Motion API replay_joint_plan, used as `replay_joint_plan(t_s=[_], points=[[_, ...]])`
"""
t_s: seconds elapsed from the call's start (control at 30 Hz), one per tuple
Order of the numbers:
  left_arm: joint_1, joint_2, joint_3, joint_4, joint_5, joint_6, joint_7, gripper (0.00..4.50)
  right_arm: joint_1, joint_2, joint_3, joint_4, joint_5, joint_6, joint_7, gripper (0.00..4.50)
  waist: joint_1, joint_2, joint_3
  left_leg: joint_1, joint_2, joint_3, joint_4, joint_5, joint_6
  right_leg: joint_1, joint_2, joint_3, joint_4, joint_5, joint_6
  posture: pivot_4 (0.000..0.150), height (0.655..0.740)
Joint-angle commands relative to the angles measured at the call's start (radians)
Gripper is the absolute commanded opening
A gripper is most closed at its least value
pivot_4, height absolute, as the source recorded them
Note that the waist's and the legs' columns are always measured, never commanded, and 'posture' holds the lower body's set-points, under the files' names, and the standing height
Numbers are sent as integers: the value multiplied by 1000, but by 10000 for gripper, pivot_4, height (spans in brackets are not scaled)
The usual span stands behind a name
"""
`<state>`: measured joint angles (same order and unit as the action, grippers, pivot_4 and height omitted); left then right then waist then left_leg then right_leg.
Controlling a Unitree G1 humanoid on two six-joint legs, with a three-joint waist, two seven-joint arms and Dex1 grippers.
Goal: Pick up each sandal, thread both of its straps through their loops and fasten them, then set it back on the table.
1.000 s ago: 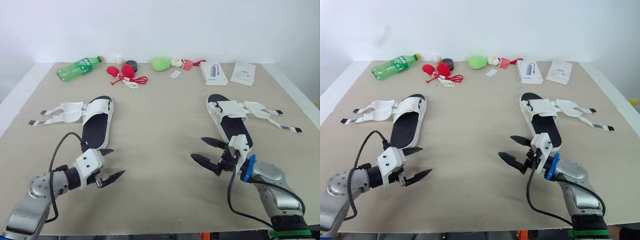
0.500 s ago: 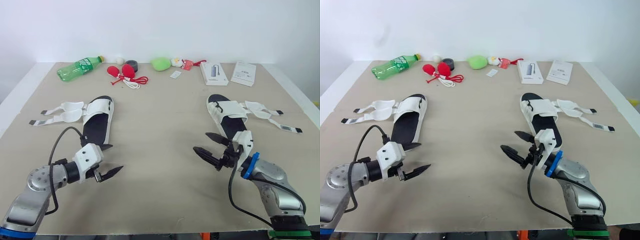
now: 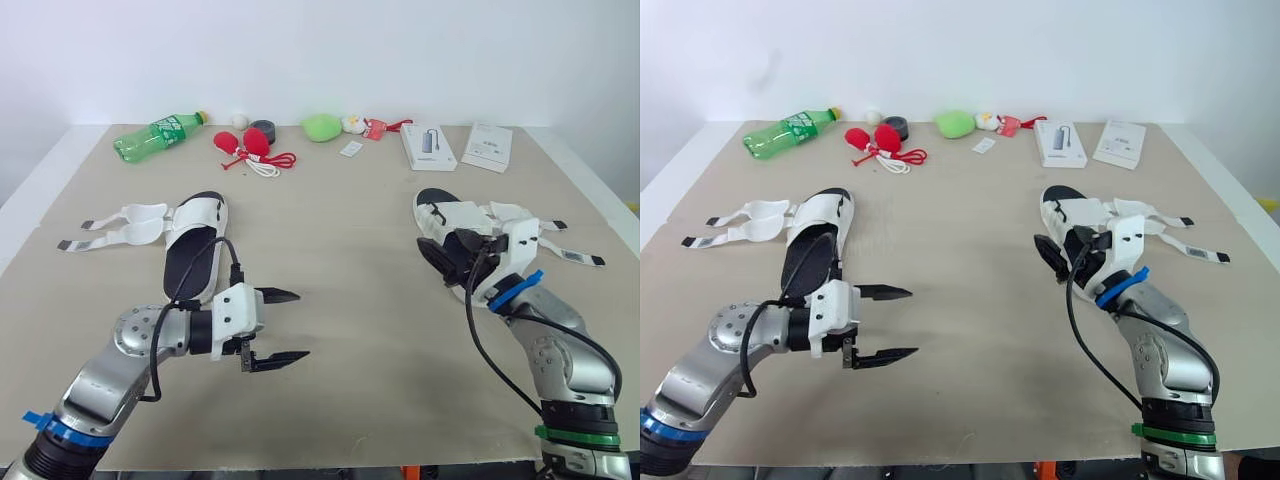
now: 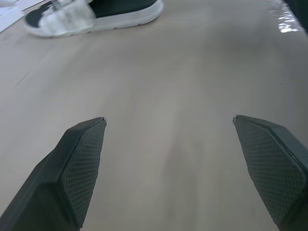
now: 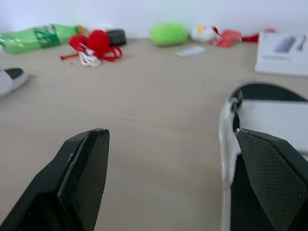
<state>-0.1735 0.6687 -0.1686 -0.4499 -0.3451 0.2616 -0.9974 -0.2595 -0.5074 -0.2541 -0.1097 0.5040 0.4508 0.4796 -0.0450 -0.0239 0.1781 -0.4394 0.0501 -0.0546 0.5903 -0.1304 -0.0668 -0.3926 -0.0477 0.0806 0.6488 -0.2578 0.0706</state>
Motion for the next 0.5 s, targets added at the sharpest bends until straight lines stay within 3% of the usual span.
replay_joint_plan(t_s=[0.03,0.5], points=[[-21,-17,-23,4,9,-33,-15,43696,9,-20,-38,-49,0,22,-22,45000,0,0,0,0,0,0,0,0,0,0,0,0,0,0,0,1500,7400],[-39,-62,-42,-36,25,7,36,43696,-47,-17,17,119,-81,-18,20,45000,-2,0,0,0,0,0,2,0,0,1,1,1,0,1,0,1500,7400]])
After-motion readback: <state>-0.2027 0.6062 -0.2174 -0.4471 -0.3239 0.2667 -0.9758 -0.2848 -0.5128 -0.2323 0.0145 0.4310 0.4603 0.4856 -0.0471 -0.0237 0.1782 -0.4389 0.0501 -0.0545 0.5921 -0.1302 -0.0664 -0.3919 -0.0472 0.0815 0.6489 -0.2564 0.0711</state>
